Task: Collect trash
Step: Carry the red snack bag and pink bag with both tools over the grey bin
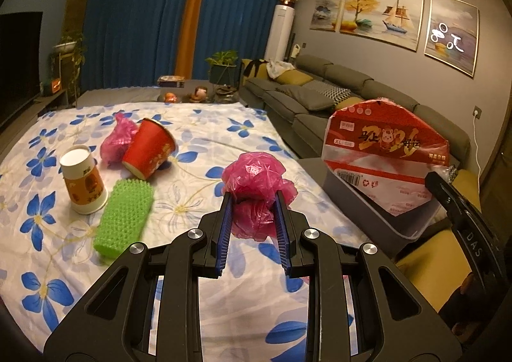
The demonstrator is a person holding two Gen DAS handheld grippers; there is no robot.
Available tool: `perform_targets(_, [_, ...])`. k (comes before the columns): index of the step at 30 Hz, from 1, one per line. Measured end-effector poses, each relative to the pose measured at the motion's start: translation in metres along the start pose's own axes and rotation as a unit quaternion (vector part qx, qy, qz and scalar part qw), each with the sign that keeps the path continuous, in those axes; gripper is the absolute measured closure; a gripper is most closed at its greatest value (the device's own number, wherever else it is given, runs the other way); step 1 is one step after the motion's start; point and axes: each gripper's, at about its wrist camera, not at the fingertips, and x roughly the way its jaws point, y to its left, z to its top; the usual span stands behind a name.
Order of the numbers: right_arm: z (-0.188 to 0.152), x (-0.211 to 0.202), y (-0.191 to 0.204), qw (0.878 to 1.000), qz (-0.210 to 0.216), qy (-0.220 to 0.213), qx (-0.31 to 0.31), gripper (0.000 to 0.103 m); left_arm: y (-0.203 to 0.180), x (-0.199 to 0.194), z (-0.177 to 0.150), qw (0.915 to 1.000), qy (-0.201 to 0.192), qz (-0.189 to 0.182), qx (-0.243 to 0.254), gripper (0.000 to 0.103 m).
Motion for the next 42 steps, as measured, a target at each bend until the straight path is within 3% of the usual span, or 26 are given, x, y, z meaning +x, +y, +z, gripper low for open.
perform_targets(17, [0.001,0.002,-0.013,0.999,-0.048,-0.007,0.017,0.098,-0.057,0.018,0.008,0.9979,-0.004,-0.048,0.043,0.079])
perform_targets(27, [0.004,0.001,-0.028,0.996,-0.088,-0.015,0.025,0.098,-0.109,0.034,0.017,0.9923,-0.011,-0.091,0.083,0.079])
perform_targets(42, [0.003,0.004,-0.067,0.990,-0.131,-0.011,0.049,0.098,-0.149,0.066,0.016,0.9859,0.002,-0.133,0.101,0.078])
